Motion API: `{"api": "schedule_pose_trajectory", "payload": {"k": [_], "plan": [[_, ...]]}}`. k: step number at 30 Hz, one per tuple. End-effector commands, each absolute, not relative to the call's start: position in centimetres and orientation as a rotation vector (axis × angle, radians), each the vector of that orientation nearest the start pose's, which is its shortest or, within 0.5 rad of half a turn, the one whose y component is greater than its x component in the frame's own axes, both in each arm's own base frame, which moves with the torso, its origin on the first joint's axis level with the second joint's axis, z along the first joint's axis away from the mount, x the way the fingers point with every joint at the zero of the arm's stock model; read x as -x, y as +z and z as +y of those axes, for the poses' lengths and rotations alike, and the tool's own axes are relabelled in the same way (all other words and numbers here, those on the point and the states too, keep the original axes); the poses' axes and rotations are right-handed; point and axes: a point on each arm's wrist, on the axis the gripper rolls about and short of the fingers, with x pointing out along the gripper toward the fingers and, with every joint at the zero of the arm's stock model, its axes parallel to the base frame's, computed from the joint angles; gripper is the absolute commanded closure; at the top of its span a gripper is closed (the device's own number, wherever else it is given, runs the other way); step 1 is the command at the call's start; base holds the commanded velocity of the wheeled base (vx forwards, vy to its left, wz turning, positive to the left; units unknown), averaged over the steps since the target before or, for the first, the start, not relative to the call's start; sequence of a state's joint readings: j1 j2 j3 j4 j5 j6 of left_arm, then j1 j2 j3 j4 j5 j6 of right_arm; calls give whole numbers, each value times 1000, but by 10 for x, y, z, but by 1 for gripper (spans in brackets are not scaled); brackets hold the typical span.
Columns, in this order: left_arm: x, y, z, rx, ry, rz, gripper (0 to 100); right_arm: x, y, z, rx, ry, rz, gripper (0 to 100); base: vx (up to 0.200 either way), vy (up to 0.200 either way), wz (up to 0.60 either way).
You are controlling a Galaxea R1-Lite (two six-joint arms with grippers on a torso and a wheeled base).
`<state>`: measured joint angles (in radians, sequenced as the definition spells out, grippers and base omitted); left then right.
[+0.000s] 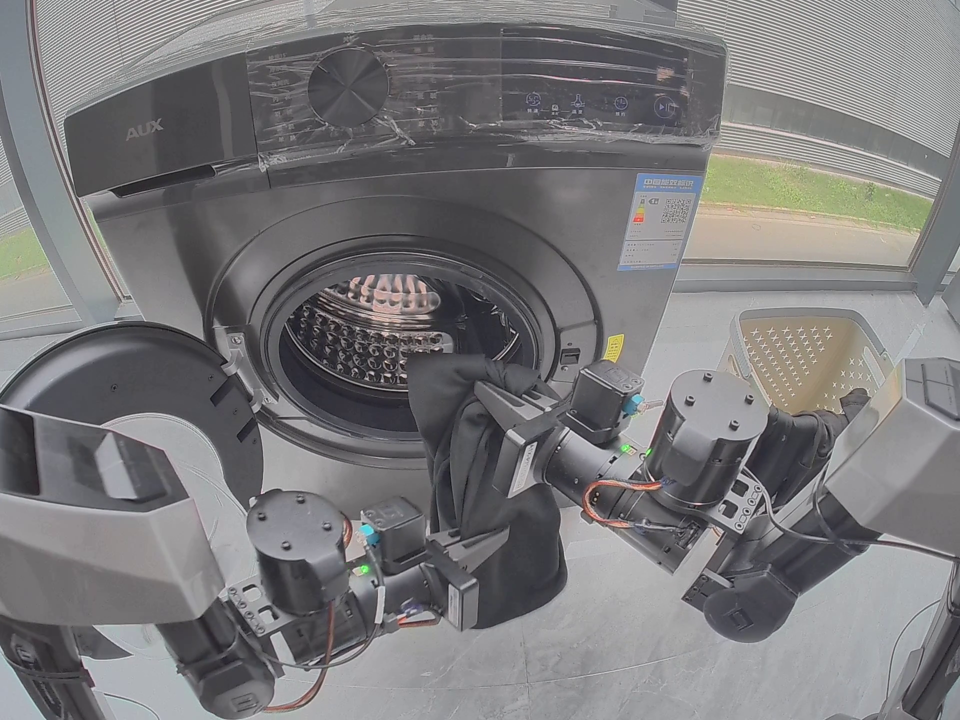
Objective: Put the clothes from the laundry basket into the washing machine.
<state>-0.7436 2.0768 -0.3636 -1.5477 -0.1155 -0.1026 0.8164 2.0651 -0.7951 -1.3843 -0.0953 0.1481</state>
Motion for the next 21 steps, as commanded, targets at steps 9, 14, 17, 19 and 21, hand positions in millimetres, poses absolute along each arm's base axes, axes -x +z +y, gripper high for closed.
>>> {"api": "schedule_pose_trajectory", "payload": {"k": [9,14,17,19,21], "plan": [[-170,104,-174,68,-931,121,100,-248,121,258,-185,743,-32,0,0,0,0],[-183,109,-173,83,-888,87,100,-250,118,257,-186,736,-21,0,0,0,0],[-198,122,-171,112,-827,20,100,-253,119,252,-179,719,-16,0,0,0,0],[-208,130,-169,131,-770,-21,100,-255,121,248,-178,707,-19,0,0,0,0],[-215,136,-170,156,-727,-48,100,-255,123,242,-175,694,-17,0,0,0,0]]}}
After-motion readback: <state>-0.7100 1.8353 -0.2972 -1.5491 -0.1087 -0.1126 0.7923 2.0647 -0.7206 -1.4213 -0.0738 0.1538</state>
